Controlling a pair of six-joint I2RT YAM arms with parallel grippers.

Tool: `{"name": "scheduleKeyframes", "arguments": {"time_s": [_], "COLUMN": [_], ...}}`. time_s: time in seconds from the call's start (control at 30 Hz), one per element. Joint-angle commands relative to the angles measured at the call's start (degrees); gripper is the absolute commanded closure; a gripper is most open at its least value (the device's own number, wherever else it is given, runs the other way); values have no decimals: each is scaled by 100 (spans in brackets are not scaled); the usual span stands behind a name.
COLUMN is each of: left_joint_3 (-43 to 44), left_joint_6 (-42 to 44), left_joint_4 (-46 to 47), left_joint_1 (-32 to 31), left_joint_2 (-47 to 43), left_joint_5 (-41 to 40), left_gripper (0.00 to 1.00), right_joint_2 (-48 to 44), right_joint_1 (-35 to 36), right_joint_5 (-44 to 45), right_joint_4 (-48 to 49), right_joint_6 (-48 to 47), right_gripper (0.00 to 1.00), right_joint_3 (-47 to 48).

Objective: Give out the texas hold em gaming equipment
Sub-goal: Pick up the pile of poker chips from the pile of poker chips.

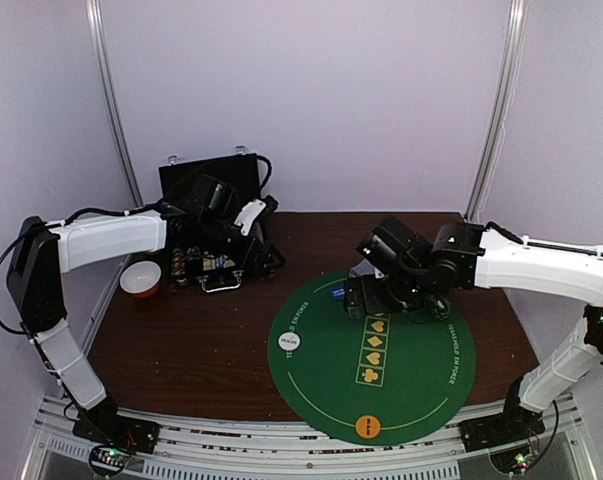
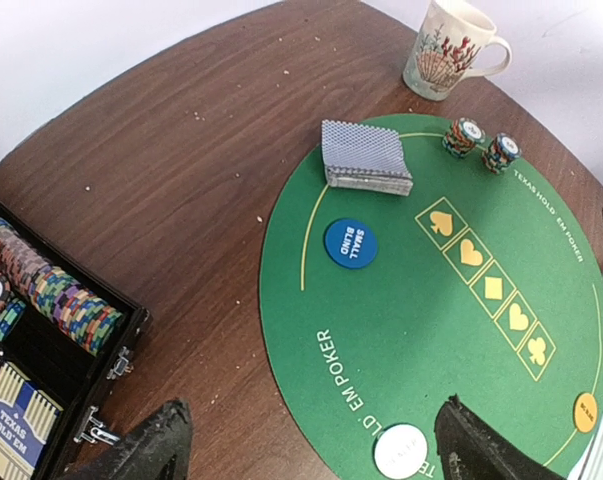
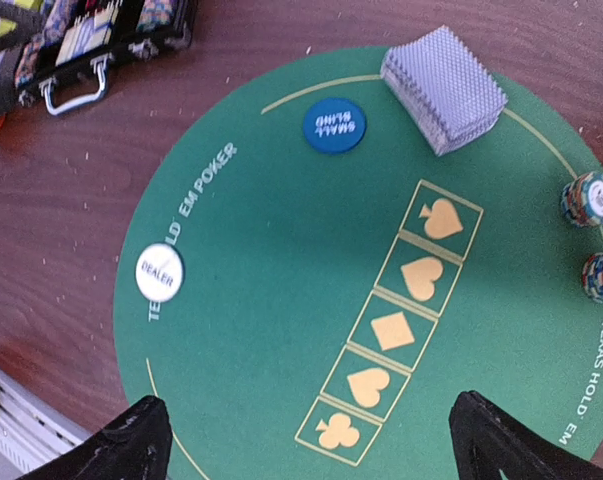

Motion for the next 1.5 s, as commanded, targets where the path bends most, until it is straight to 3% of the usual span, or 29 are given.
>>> {"name": "scheduleKeyframes", "arguments": {"time_s": [0.0,0.2,0.33,0.47,0.63,0.87,1.13,1.47], "left_joint_3": [-66,-96,-198,-363,-429,-355,-293,-219], "left_joint_6": [-224,-386,-384,-240,-161,1,135,283], "left_joint_4": [399,566,755,726,749,569,411,265], "left_joint_1": [10,13,8,13,12,14,8,20], "left_joint_2": [-299,-531,-650,-766,-841,-805,-584,-342], "left_joint_5": [-159,-233,-99,-238,-183,-115,-102,-218], "left_gripper": [12,12,12,12,12,12,12,12], "right_joint_2": [-208,-440,-395,-276,-208,189,1819,2577], "right_joint_1": [-295,-841,-1218,-1537,-2159,-3014,-3382,-3690], "right_joint_5": [734,106,-710,-601,-771,-125,-97,-529], "right_joint_4": [436,1038,823,332,135,-550,-876,-837], "right_joint_6": [29,-932,-2009,-2593,-2611,-2611,-2966,-3356], "right_gripper": [0,0,0,0,0,0,0,0], "right_joint_3": [-272,-599,-261,86,130,203,1096,1220]}}
